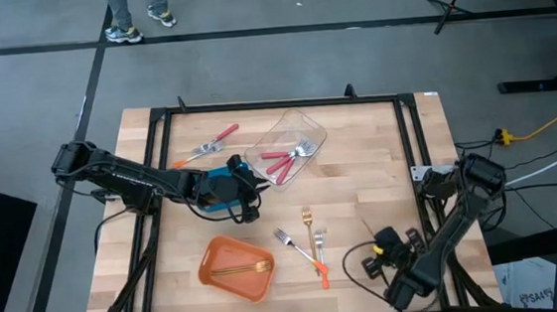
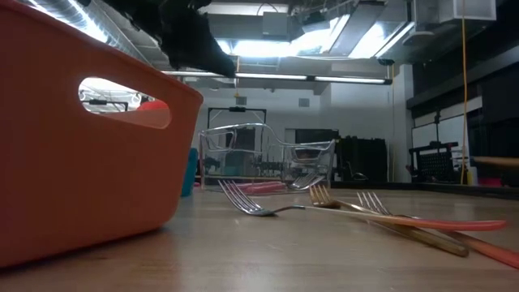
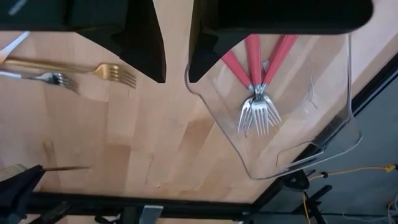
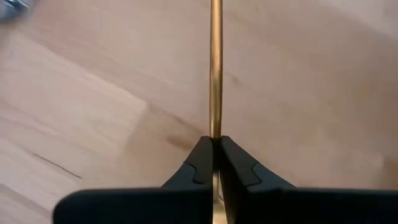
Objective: Sort silverware by color (type)
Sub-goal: Put the gold fork into the orange bin
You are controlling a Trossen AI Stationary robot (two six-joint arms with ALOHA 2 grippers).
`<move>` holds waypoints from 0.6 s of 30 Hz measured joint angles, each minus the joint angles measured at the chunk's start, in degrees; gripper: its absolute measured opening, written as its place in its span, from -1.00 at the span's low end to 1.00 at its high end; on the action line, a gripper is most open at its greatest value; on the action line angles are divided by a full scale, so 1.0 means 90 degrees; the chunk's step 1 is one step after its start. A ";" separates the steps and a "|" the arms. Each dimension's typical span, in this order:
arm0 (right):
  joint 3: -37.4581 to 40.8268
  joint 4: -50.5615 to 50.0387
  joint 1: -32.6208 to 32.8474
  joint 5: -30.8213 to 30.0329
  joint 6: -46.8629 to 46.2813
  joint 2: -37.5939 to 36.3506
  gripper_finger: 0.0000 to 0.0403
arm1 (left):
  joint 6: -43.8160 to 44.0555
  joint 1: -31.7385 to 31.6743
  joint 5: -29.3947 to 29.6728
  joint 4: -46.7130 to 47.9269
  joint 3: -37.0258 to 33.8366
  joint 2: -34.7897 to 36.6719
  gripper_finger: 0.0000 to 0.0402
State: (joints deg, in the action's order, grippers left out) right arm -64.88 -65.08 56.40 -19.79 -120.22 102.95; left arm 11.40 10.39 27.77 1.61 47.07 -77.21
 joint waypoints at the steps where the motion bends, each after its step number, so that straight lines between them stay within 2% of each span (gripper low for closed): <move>1: -0.0005 -0.0004 -0.0103 -0.0031 0.0230 -0.0087 -1.00 | 0.0000 0.0000 -0.0003 -0.0035 0.0000 0.0000 -0.69; 7: -0.0007 0.0025 -0.0870 -0.0144 0.2265 -0.0619 -1.00 | 0.0001 0.0000 -0.0022 -0.0352 0.0000 0.0002 -0.69; 14: -0.0012 0.0125 -0.2170 -0.0165 0.5315 -0.1294 -1.00 | 0.0000 0.0000 -0.0046 -0.0708 0.0000 0.0002 -0.69; 18: -0.0012 0.0545 -0.2983 -0.0106 0.7201 -0.1556 -1.00 | 0.0000 -0.0017 -0.0219 -0.0726 0.0000 0.0002 -0.69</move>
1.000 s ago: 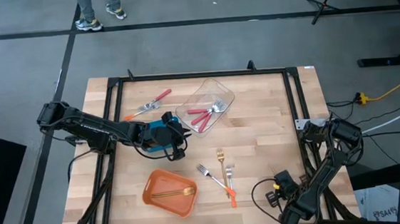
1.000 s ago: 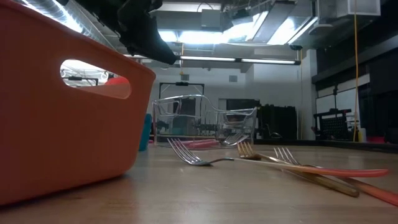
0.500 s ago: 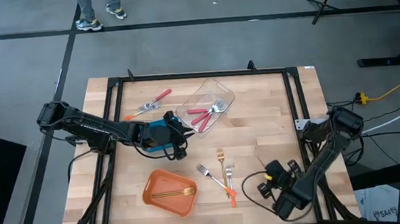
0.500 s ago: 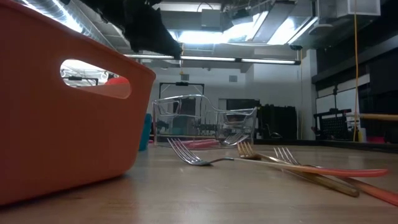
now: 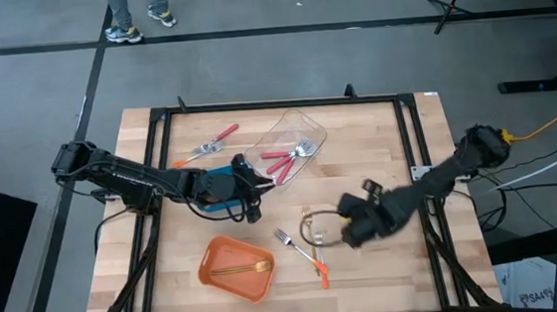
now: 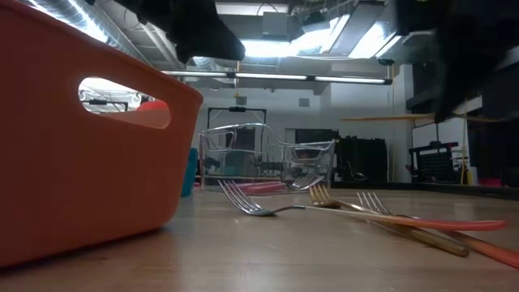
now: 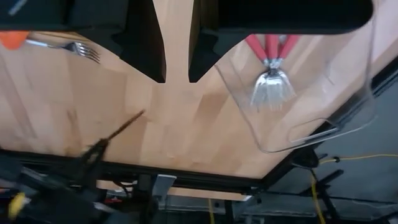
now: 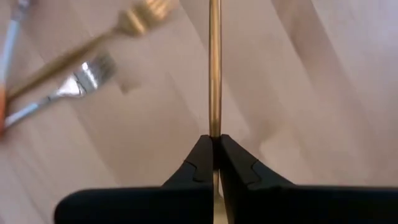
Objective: Sort silverware by color (type)
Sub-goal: Put the gold fork into the orange bin
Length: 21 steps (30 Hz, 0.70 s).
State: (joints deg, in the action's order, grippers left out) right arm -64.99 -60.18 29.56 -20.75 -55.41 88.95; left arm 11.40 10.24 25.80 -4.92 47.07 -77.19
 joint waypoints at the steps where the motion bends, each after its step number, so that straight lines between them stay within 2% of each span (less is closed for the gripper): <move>1: 0.0000 0.0187 -0.0215 0.0080 0.0513 -0.0064 -1.00 | 0.0000 -0.0024 -0.0091 -0.0008 0.0000 0.0000 -0.69; 6: -0.0005 0.1445 -0.1188 0.0699 0.3033 -0.0151 -1.00 | 0.0024 -0.0224 -0.0919 -0.0245 -0.0002 0.0000 -0.69; 10: -0.0005 0.2403 -0.1805 0.1462 0.4516 -0.0151 -1.00 | 0.0056 -0.0344 -0.1460 -0.0498 -0.0002 0.0000 -0.60; 16: -0.0007 0.3082 -0.2442 0.2285 0.5508 -0.0151 -1.00 | 0.0061 -0.0386 -0.1814 -0.0852 -0.0002 0.0000 -0.34; 21: -0.0007 0.3094 -0.2832 0.2729 0.5539 -0.0151 -1.00 | 0.0066 -0.0386 -0.1814 -0.1406 -0.0002 0.0000 -0.26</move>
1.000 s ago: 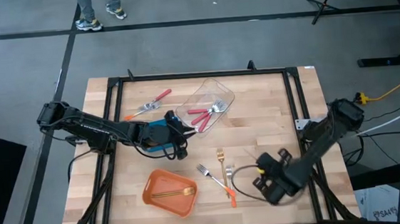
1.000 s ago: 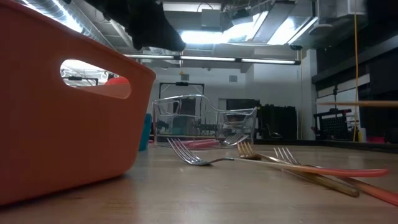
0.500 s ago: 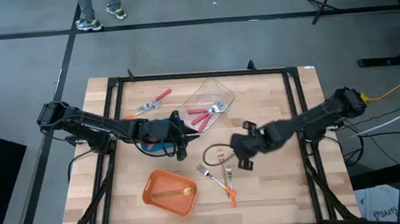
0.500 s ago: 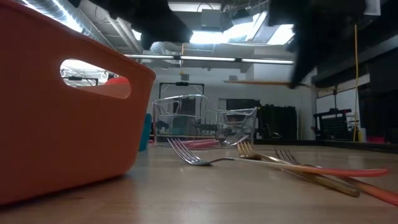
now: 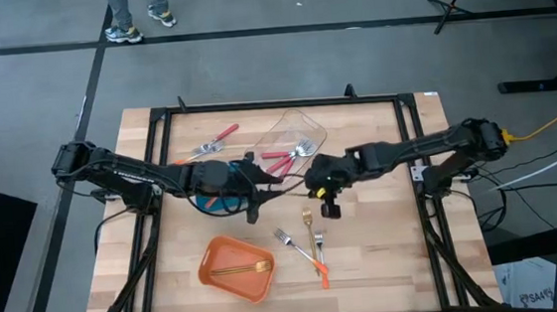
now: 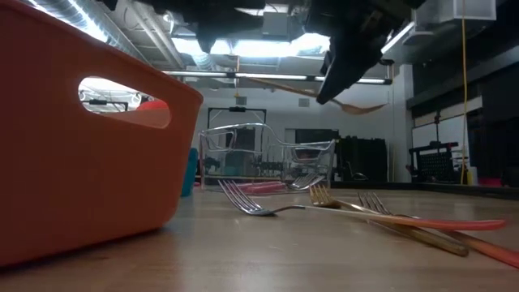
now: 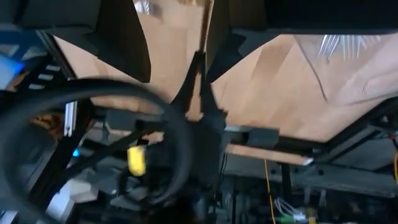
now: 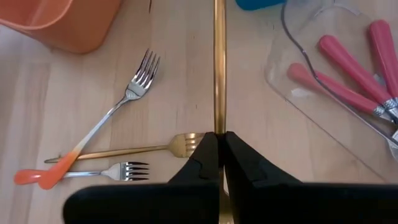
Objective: Sort silverware by color (type)
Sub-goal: Put the gold fork into the orange bin
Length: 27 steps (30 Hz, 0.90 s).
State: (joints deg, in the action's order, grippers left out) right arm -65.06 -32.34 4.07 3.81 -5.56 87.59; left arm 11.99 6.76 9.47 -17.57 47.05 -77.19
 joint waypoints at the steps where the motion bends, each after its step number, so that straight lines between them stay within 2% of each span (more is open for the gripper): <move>1: 0.0000 -0.0001 -0.0062 0.0073 -0.0001 0.0000 -1.00 | 0.0002 0.0000 0.0018 -0.0093 0.0000 0.0000 -0.26; 10: 0.0000 -0.0156 -0.0432 0.1160 -0.0409 0.0000 -1.00 | 0.0005 0.0054 0.0321 -0.0881 0.0000 -0.0376 -0.26; 17: 0.0000 -0.0253 -0.0417 0.1261 -0.0414 0.0000 -1.00 | 0.0005 0.0058 0.0323 -0.1866 -0.0003 -0.1188 -0.27; 23: -0.0002 -0.0274 -0.0417 0.1370 -0.0416 0.0000 -1.00 | -0.0037 0.0058 0.0315 -0.1874 0.0482 -0.1901 -0.27; 27: -0.0007 -0.0483 -0.0417 0.1370 -0.0417 0.0000 -1.00 | -0.0044 0.0058 0.0172 -0.1409 0.0844 -0.2321 -0.27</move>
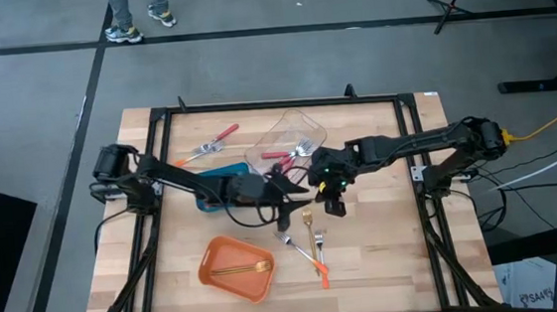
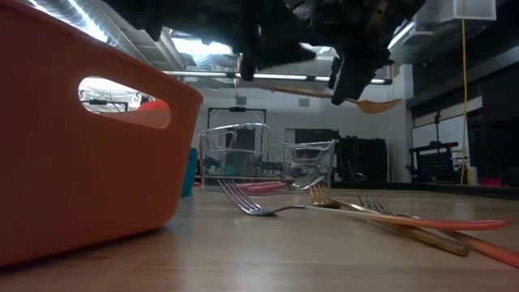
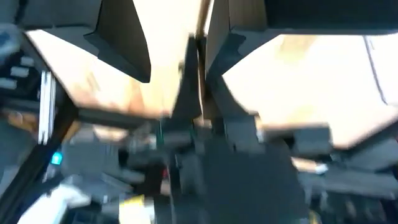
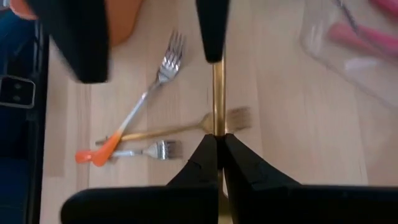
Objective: Sort silverware by color (type)
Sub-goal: Put the gold fork into the orange bin
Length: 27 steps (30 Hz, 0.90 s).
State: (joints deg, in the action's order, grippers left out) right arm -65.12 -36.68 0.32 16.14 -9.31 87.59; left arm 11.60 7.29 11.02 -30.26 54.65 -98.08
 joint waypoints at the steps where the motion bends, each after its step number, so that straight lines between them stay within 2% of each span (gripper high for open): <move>1: 0.0000 -0.0112 0.0000 0.0000 -0.0005 0.0000 -1.00 | -0.0003 0.0000 -0.0002 0.0173 0.0078 -0.0081 -0.27; 11: 0.0000 -0.0294 0.0007 0.0000 -0.0130 0.0010 -1.00 | -0.0021 -0.0005 0.0064 0.0847 0.0295 -0.0540 -0.27; 16: 0.0000 -0.0291 0.0005 -0.0002 -0.0130 0.0010 -1.00 | -0.0024 -0.0005 0.0565 0.1283 0.0300 -0.0540 -0.27; 27: 0.0000 -0.0280 0.0005 0.0002 -0.0126 0.0007 -1.00 | -0.0022 -0.0017 0.0432 0.1692 0.0300 -0.0538 -0.28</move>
State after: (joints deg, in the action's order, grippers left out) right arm -65.12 -39.20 0.36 16.16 -10.44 87.66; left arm 11.40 7.14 14.91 -15.03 57.34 -102.91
